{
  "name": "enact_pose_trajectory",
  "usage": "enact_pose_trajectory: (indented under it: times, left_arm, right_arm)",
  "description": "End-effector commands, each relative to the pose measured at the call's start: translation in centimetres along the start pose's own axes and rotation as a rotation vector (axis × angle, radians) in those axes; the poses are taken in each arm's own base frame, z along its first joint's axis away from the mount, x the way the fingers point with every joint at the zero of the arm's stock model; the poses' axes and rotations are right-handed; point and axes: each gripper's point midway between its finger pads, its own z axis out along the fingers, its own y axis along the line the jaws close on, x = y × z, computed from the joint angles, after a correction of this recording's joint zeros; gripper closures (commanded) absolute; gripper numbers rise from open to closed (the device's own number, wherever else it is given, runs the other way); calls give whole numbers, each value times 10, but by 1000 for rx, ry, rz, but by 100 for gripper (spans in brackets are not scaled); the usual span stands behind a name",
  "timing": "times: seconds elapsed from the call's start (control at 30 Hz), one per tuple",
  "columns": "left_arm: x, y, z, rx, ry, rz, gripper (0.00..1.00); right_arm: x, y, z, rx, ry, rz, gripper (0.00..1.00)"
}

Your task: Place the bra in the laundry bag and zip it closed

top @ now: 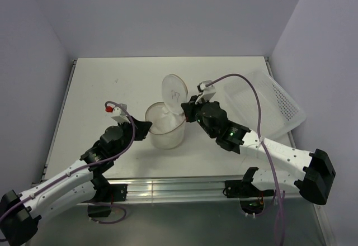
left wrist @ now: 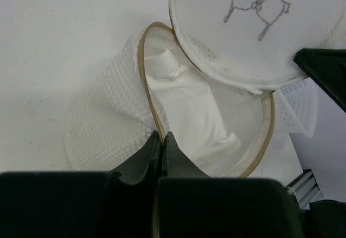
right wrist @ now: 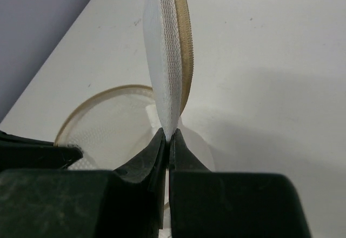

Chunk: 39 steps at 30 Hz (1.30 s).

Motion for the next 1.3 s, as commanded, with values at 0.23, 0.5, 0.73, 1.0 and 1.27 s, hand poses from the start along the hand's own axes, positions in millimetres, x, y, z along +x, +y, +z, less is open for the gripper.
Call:
enact_pose_trajectory:
  times: [0.23,0.5,0.73,1.0,1.27]
  left_arm:
    - [-16,-13,13,32,-70,27,87]
    - [6,9,3,-17,-16,-25,37]
    - [-12,23,-38,-77,-60,-88,13]
    - [-16,-9,-49,-14,37,-168,4]
    - [-29,-10,-62,20,-37,-224,1]
  right_arm:
    - [4,4,-8,-30,-168,-303,100]
    - [71,21,-16,64,-90,-615,100]
    - [79,38,-31,-6,-104,-614,98]
    - [93,72,-52,-79,-104,-754,81]
    - [108,90,-72,-152,-71,-792,65]
